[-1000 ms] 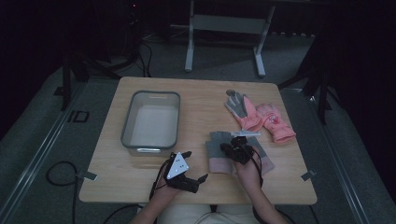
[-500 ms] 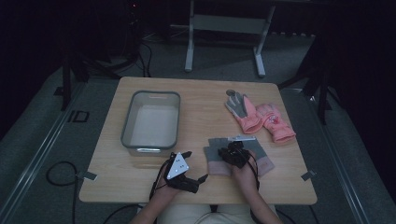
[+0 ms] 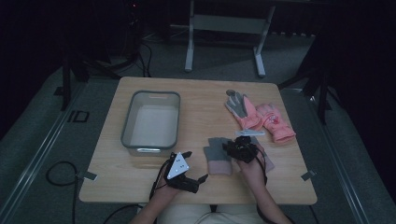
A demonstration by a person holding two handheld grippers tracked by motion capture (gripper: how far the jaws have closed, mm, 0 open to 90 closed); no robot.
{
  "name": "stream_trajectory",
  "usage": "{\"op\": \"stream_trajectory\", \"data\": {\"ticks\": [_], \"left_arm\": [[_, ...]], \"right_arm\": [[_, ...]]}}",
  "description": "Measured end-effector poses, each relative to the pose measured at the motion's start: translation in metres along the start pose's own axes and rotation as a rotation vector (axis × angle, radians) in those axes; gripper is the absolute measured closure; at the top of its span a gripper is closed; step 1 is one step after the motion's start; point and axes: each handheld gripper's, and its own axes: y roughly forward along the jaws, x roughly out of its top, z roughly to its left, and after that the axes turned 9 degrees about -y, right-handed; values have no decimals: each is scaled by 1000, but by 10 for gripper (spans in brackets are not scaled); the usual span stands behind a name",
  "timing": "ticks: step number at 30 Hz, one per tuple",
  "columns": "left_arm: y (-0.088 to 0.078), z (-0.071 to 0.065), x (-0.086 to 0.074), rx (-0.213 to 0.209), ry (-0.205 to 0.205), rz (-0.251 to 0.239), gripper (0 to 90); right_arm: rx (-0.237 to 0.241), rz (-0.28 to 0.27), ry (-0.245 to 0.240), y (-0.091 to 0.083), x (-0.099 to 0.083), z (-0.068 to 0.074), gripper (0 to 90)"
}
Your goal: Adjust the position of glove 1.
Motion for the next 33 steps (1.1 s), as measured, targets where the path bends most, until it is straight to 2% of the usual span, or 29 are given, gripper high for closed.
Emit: {"op": "stream_trajectory", "data": {"ticks": [5,8,9,10,15,20,22,26,31,33], "left_arm": [[0,0,0,1,2,1,0],[0,0,0,-1,2,-1,0],[0,0,0,-1,2,-1,0],[0,0,0,-2,1,-1,0],[0,0,0,0,2,0,0],[0,-1,0,7,8,-1,0],[0,-1,0,8,10,2,0],[0,-1,0,8,9,0,0],[0,-1,0,9,7,-1,0],[0,-1,0,9,8,-1,0]], "right_arm": [[-24,-12,-60,-20,6,-24,672],[-5,-25,-84,-26,5,-34,660],[30,-34,-119,-33,2,-47,646],[34,-34,-133,-36,-1,-53,643],[46,2,-204,-49,-15,-76,637],[47,45,-280,-51,-29,-88,611],[76,67,-285,-49,-36,-91,609],[104,89,-286,-41,-44,-96,606],[110,139,-278,-28,-55,-104,606],[122,136,-260,-27,-56,-106,606]]}}
